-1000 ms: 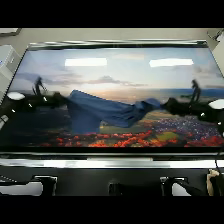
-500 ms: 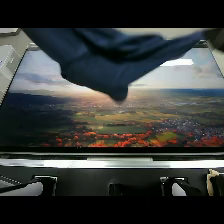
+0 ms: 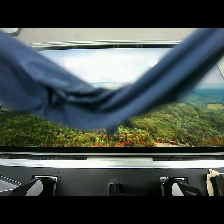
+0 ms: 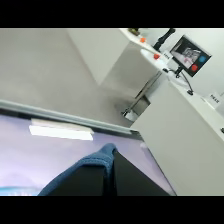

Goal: Fold the clothes and pants, and hang the long-sleeved shirts on hangers.

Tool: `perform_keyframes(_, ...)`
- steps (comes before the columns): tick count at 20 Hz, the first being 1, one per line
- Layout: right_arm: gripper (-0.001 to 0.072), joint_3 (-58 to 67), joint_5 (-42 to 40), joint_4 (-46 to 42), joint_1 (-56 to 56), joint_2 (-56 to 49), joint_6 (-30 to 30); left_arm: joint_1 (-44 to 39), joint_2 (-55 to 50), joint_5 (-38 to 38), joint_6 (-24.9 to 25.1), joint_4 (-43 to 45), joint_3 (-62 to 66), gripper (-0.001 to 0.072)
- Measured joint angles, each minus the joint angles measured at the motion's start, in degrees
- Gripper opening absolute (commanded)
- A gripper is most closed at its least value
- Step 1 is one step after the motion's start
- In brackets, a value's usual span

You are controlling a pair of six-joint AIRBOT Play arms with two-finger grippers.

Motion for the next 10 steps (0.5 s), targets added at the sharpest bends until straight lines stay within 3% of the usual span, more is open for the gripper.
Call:
perform_keyframes(6,0.0034,0.3,11.6,-1.5,2.7,-14.0,7.6,-7.5,-15.3,-7.2,-0.6,8.9,-2.7,0.0015)
perform_keyframes(10,0.0034,0.3,16.9,-9.1,12.7,-30.6,6.8,-16.7,-33.7,-7.5,2.4,17.2,-6.6,0.0015)
